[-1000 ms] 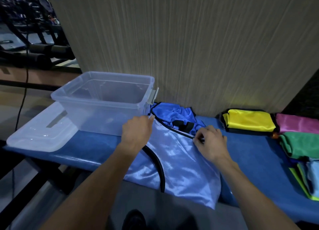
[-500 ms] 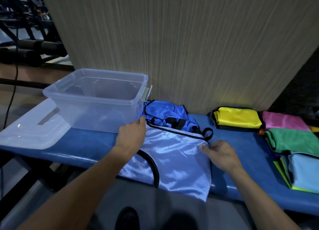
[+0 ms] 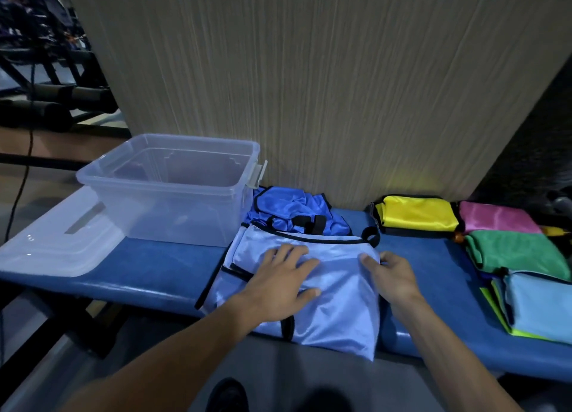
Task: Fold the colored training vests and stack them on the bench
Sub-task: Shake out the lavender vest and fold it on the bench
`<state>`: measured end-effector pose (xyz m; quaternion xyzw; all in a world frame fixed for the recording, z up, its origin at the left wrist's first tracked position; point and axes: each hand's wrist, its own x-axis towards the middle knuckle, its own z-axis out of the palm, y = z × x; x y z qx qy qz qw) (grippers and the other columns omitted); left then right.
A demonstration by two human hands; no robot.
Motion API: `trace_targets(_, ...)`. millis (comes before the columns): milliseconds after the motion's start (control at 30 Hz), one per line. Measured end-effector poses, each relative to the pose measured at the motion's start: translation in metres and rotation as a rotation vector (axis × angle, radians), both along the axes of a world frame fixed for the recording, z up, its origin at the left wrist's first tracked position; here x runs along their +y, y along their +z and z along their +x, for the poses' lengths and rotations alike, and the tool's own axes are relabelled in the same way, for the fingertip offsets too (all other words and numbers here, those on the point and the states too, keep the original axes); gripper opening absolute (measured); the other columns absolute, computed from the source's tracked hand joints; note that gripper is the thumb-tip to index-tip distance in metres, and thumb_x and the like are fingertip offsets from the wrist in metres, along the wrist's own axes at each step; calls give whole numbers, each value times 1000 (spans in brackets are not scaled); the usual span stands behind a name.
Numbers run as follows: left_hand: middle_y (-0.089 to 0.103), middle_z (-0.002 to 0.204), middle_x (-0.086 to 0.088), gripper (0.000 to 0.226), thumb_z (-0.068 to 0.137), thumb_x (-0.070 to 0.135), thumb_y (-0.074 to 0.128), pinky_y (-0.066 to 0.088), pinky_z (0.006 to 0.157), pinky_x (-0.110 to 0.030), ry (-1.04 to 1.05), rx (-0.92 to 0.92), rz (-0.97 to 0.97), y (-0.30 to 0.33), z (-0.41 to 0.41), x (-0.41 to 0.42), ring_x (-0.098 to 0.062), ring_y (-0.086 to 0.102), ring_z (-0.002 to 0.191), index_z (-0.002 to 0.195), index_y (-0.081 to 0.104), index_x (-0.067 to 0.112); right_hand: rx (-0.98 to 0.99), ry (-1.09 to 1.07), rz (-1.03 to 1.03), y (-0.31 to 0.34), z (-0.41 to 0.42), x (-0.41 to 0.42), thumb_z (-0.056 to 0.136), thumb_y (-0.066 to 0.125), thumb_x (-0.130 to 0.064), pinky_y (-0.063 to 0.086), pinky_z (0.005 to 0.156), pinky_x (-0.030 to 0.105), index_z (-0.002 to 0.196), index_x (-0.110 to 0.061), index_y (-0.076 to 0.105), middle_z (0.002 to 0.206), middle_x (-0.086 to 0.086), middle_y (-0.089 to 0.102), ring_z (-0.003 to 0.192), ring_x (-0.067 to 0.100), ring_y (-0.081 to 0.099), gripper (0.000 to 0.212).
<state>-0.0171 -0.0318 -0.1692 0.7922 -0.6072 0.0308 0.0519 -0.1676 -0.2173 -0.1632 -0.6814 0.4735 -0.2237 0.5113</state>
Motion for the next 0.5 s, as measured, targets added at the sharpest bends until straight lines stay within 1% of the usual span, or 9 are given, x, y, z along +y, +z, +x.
trace_targets(67,13,165,-1,64,103,60,35,11,122,-48,-23,43,50,1,-15,-16,-26,9,150,157,25,30,7,-26,-15,3,-18,-14,94,71,-30,46,63,33,96,1,64,91,18,70,73,26,62,33)
trace_targets(167,2,169,2,62,105,57,30,3,124,-50,-75,120,141,-2,-34,-38,-25,-2,153,160,16,32,36,-100,-50,6,-54,-41,92,74,-33,43,64,36,92,7,60,80,19,63,69,27,56,42)
trace_targets(233,-1,170,3,61,106,57,25,-1,124,-52,-78,161,175,-5,-41,-48,-26,-5,154,161,14,33,49,-101,-23,6,-74,-54,90,75,-34,42,64,36,81,0,60,77,16,60,67,25,53,38)
trace_targets(267,2,169,2,59,106,56,25,1,124,-54,-68,158,180,-5,-44,-51,-27,-1,154,160,16,32,54,-81,7,8,-81,-56,91,75,-33,41,62,35,76,-5,60,74,13,60,65,25,53,35)
trace_targets(300,9,168,0,57,106,53,27,7,123,-54,-48,132,173,-4,-47,-54,-29,7,152,158,22,31,56,-46,52,11,-87,-57,91,74,-34,43,59,32,74,-8,61,73,10,63,65,25,57,34)
trace_targets(333,19,164,-2,52,106,50,30,17,120,-52,-15,86,153,0,-50,-56,-30,19,147,154,31,29,64,-10,105,14,-91,-56,92,74,-34,47,59,31,76,-8,64,75,8,68,68,25,63,32)
trace_targets(400,40,147,-3,42,104,40,36,34,108,-46,91,-28,84,14,-51,-59,-29,39,130,139,48,22,93,46,184,19,-96,-54,92,74,-35,55,62,33,90,-5,70,88,11,75,81,28,72,30)
trace_targets(433,46,139,-4,37,102,35,39,38,101,-44,164,-70,54,22,-48,-60,-29,45,123,133,52,19,96,62,194,20,-97,-54,92,74,-35,56,62,34,94,-4,70,91,12,76,83,28,73,32)
trace_targets(500,54,128,-6,32,100,29,44,45,88,-41,334,-87,23,34,-34,-61,-29,55,114,127,53,15,106,59,162,17,-97,-56,93,72,-36,55,63,33,95,-4,71,94,11,76,83,26,72,32)
